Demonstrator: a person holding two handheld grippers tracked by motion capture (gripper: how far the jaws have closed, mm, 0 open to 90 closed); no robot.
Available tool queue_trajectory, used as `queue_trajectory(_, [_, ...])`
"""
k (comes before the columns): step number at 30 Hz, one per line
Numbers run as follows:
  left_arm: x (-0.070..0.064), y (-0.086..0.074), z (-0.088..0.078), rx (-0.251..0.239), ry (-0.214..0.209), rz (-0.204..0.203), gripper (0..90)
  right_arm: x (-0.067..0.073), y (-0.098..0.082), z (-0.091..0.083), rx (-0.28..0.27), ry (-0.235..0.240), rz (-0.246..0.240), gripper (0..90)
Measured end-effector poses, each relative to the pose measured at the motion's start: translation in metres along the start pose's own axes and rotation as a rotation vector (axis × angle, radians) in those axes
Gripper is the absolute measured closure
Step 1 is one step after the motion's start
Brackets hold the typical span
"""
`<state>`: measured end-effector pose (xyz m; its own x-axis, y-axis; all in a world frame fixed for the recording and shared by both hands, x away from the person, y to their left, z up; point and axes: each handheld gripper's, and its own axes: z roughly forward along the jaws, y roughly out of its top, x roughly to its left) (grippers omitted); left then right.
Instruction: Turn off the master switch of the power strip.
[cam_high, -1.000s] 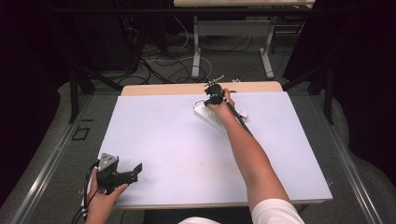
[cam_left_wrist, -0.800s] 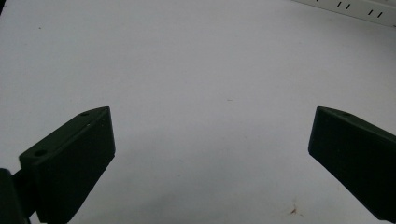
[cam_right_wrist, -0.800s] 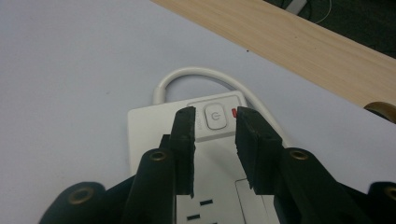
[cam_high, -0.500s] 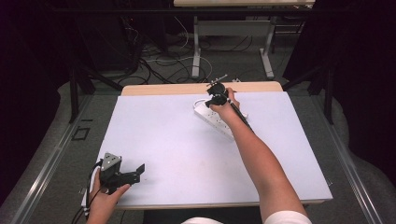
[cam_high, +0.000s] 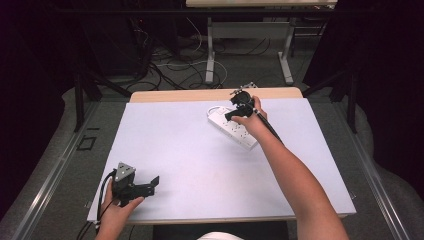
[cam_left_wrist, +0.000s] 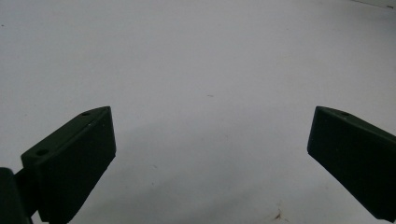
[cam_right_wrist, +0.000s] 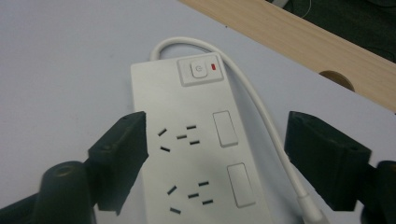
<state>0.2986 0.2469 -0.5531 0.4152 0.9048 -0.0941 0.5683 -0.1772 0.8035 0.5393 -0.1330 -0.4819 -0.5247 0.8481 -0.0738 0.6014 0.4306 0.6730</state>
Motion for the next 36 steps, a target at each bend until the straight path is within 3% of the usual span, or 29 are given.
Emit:
queue_trajectory(7, [-0.004,0.001,0.001,-0.001,-0.014,0.016,0.5,0.003,-0.009,-0.015,-0.013,0.021,-0.017,12.5])
queue_trajectory(12, [-0.004,0.001,0.002,-0.006,-0.028,0.006,0.5,0.008,-0.014,-0.024,-0.028,0.029,-0.032,0.0])
queue_trajectory(20, [-0.001,0.002,0.001,-0.013,-0.044,0.001,0.4,0.014,-0.022,-0.042,-0.05,0.041,-0.019,0.0])
queue_trajectory(25, [-0.001,0.004,-0.002,-0.035,-0.05,0.008,0.4,0.018,-0.028,-0.051,-0.052,0.022,-0.061,0.0])
queue_trajectory(36, [-0.004,0.005,-0.004,-0.053,-0.033,0.017,0.4,0.023,-0.031,-0.069,-0.08,0.036,-0.079,0.0])
